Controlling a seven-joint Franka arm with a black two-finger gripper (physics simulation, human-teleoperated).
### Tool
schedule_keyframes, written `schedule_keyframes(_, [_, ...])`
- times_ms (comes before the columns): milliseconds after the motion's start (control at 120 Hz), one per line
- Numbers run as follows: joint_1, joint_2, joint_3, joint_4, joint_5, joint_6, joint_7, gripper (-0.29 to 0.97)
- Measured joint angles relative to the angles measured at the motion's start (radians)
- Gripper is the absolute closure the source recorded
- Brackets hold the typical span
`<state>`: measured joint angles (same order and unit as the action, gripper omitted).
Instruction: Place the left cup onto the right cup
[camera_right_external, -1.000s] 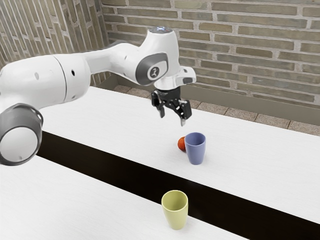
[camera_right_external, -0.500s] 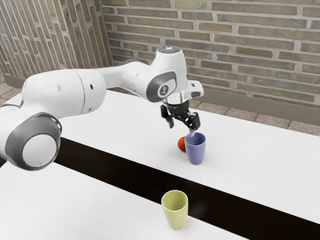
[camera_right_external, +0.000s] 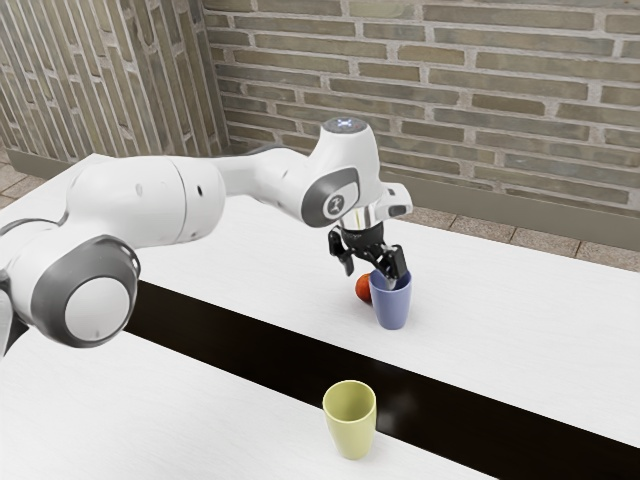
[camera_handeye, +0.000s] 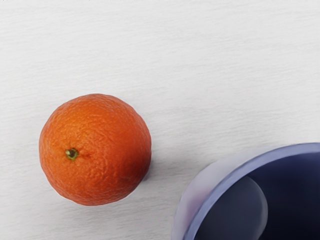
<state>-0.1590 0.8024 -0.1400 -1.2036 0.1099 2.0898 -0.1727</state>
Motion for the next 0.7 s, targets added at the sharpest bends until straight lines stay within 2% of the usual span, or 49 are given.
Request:
schedule_keyframes(42, [-0.006, 0.001, 0.0, -0.001, 0.001, 0.004, -0.001, 0.03])
schedule_keyframes(183, [-0.012, 0.001, -0.001, -0.001, -0.002, 0.013, -0.006, 0.41])
schedule_keyframes(300, [-0.015, -0.001, -0.001, -0.001, -0.004, 0.018, -0.009, 0.6])
schedule_keyframes(467, [-0.019, -0.009, -0.001, -0.003, -0.004, 0.021, -0.014, 0.72])
schedule_keyframes(700, [-0.021, -0.037, -0.003, -0.017, -0.005, 0.017, -0.025, 0.77])
